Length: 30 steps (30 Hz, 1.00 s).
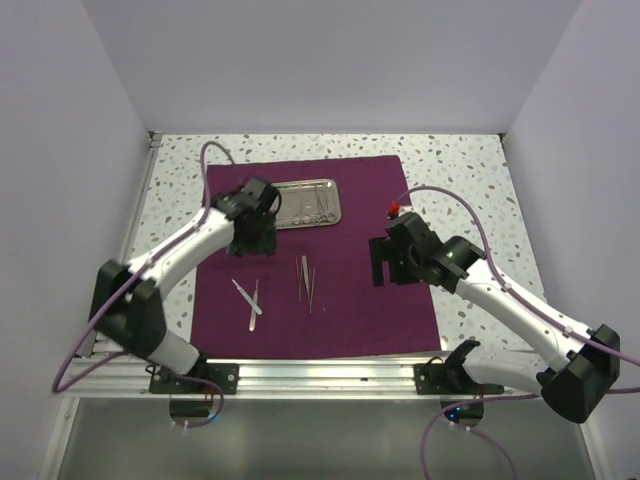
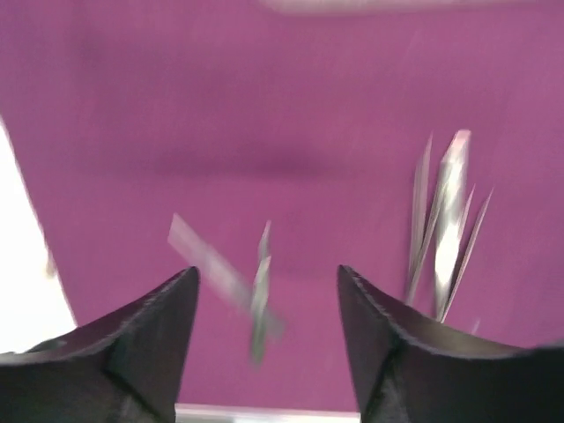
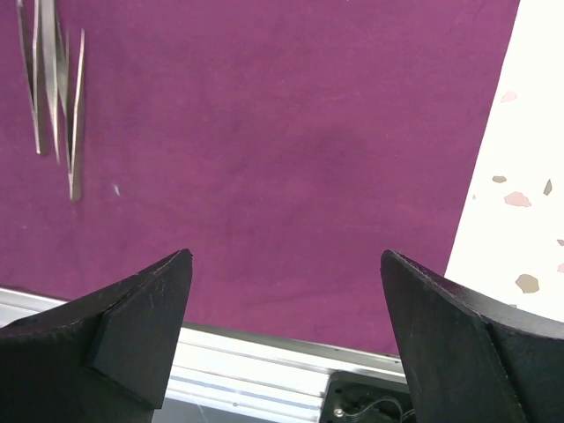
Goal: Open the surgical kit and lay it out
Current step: Pick up the medical item from the container.
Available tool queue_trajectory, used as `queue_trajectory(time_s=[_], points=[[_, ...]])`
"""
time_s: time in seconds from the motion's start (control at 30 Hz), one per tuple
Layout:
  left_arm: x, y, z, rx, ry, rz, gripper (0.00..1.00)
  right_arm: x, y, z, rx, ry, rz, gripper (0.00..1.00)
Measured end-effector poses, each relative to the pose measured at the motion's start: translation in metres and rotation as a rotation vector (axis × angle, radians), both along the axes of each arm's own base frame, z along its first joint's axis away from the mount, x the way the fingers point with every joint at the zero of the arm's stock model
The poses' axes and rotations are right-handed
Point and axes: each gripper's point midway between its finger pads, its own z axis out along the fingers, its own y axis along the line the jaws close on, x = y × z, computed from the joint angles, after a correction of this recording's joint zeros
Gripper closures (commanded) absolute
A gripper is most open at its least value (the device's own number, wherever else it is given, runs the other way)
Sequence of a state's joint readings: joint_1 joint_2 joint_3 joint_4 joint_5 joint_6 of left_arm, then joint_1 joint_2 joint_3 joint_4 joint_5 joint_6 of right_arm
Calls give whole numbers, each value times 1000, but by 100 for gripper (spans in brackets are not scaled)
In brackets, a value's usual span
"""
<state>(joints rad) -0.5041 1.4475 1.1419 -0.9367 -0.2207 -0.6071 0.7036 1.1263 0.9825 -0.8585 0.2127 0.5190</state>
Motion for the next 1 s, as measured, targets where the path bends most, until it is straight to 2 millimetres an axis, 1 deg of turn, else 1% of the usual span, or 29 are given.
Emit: queue_trajectory(time_s=[0.13, 0.2, 0.27, 0.33, 0.4, 0.43, 0.5, 0.57, 0.77, 0.87, 0.93, 1.0], points=[[93, -30, -4, 18, -89, -11, 41, -1, -1, 5, 13, -8, -12, 8], [136, -39, -6, 8, -142, 2, 43, -4, -4, 9, 21, -14, -23, 8], [169, -42, -11, 1, -171, 17, 45, -8, -9, 15, 30, -26, -39, 8], [196, -42, -23, 2, -176, 26, 46, -14, -17, 21, 34, -43, -61, 8], [210, -41, -38, 10, -165, 28, 49, -18, -25, 27, 35, -60, -85, 7], [213, -41, -47, 14, -151, 25, 50, -20, -30, 28, 31, -66, -95, 7], [210, -42, -63, 18, -114, 8, 51, -23, -38, 31, 21, -75, -118, 6], [208, -43, -70, 16, -93, -7, 51, -26, -44, 31, 5, -78, -136, 6], [203, -50, -76, -6, -78, -44, 53, -25, -50, 27, -30, -70, -158, 6], [189, -46, -87, 1, -43, -47, 55, -24, -49, 24, -42, -60, -160, 6], [183, -45, -85, -1, -44, -51, 56, -23, -48, 23, -49, -54, -159, 6], [176, -42, -88, 1, -29, -53, 56, -21, -47, 21, -56, -48, -157, 6]])
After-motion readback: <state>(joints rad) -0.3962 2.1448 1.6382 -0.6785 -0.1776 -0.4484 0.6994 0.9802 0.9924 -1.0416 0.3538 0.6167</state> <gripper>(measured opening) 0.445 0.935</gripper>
